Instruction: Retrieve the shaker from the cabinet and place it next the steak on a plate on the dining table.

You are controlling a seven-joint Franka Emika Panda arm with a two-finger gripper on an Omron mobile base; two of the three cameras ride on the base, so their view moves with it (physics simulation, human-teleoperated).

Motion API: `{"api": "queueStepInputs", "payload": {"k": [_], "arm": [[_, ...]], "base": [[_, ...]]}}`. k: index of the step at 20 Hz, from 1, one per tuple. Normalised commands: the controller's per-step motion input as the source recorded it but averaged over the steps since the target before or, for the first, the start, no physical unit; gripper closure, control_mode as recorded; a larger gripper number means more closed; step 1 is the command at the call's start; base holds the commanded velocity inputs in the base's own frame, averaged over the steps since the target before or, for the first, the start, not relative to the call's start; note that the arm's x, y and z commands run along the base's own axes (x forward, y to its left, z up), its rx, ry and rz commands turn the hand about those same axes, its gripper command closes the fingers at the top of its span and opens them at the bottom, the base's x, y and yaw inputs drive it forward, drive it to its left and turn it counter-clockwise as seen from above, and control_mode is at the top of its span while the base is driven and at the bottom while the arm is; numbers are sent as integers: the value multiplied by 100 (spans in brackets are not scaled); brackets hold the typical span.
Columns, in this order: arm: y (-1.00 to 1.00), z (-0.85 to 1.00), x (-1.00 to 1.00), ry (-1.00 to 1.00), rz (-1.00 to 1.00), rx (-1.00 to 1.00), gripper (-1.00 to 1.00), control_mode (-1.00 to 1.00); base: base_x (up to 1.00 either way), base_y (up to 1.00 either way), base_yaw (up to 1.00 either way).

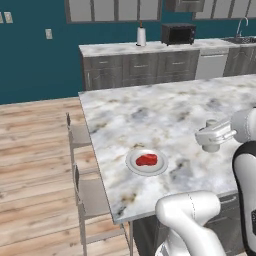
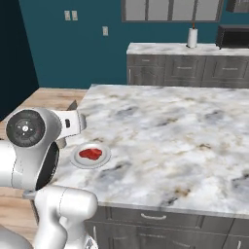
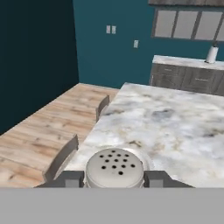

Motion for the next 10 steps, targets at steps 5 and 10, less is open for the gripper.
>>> {"api": "queueStepInputs", "payload": {"k": [5, 10], "arm": [[8, -47, 33, 5, 6, 0, 100, -100], [20, -42, 75, 0, -4, 6, 100, -100]], "base": [[0, 0, 0], [0, 0, 0]]}}
